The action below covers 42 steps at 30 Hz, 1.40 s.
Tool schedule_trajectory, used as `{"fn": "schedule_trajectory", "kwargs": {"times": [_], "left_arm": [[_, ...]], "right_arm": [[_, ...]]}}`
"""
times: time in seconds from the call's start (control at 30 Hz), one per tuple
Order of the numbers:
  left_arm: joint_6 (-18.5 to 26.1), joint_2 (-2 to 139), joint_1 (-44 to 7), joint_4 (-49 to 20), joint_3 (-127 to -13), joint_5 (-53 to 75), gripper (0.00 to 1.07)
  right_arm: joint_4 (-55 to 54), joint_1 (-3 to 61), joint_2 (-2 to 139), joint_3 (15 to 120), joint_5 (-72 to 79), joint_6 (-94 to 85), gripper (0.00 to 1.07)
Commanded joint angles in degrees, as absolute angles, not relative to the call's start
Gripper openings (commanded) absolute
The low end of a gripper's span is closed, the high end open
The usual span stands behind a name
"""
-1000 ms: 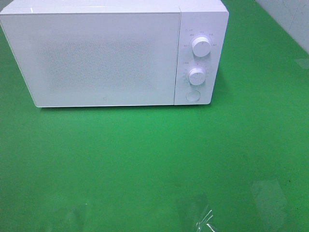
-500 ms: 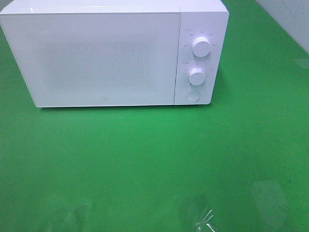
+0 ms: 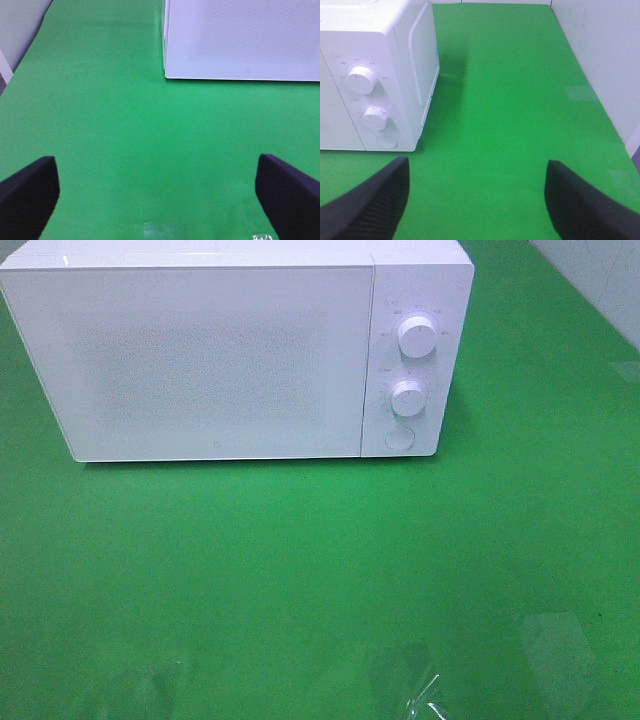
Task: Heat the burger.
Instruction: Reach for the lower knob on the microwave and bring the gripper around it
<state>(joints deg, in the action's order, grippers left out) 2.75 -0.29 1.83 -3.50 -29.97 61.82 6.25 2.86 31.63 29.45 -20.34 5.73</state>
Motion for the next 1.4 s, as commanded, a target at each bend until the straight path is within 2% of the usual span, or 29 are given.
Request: {"fn": "schedule_trajectory", "kwargs": {"times": [0.03,0.4,0.67,0.87,1.0,1.07,1.17,1.23,1.33,1.37,1.4], "left_arm": [[2.64,-1.6,1.89,-3.32,-29.79,61.25,1.0],[2.64,-1.6,1.89,-3.32,-29.79,61.25,1.0],[2.64,-1.6,1.89,-3.32,-29.79,61.25,1.0],[2.64,-1.6,1.89,-3.32,-29.79,61.25,1.0],[2.64,-1.6,1.89,-3.32,-29.79,61.25,1.0],[2.64,-1.6,1.89,-3.32,-29.79,61.25,1.0],[2.64,-1.6,1.89,-3.32,-29.79,61.25,1.0],[2.64,-1.6,1.89,-3.32,-29.79,61.25,1.0],[2.64,-1.6,1.89,-3.32,-29.79,61.25,1.0],[2.64,-1.6,1.89,-3.32,-29.79,61.25,1.0],[2.64,-1.6,1.89,-3.32,-29.79,61.25,1.0]], "right_arm": [[6.36,2.69,35.12,29.74,-15.24,5.9,0.71],[4.18,2.69,41.31,24.75,-4.3,6.76,0.71],[3.9,2.69,47.04,15.58,16.67,11.17,0.71],[2.98,2.69,52.37,12.26,28.48,7.45,0.71],[-2.06,2.69,56.84,10.37,37.24,2.46,0.71],[-9.51,2.69,61.42,8.65,44.81,-2.58,0.71],[-11.06,2.86,62.45,8.37,46.29,-3.04,0.71],[-16.96,7.51,65.78,8.31,49.33,-7.22,0.71],[-18.33,8.88,66.58,8.31,50.31,-8.65,0.71],[-21.83,12.32,68.24,8.31,52.6,-11.97,0.71],[-21.83,12.32,68.24,8.31,52.6,-11.97,0.71]]}}
